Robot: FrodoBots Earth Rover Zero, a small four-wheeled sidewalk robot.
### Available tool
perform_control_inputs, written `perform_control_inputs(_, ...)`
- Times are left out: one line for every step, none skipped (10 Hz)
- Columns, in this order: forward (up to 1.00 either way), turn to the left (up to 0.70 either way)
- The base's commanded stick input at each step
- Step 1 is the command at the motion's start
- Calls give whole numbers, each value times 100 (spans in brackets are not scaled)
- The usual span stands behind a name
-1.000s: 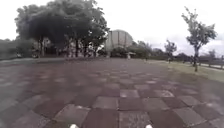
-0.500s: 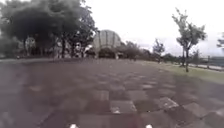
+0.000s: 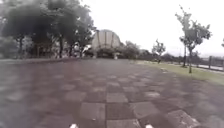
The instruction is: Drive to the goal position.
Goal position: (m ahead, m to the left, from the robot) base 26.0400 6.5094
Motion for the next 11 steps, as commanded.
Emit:
perform_control_inputs(98, 0)
perform_control_inputs(98, 0)
perform_control_inputs(98, 0)
perform_control_inputs(98, 0)
perform_control_inputs(98, 0)
perform_control_inputs(98, 0)
perform_control_inputs(98, 0)
perform_control_inputs(98, 0)
perform_control_inputs(98, 0)
perform_control_inputs(98, 0)
perform_control_inputs(98, 0)
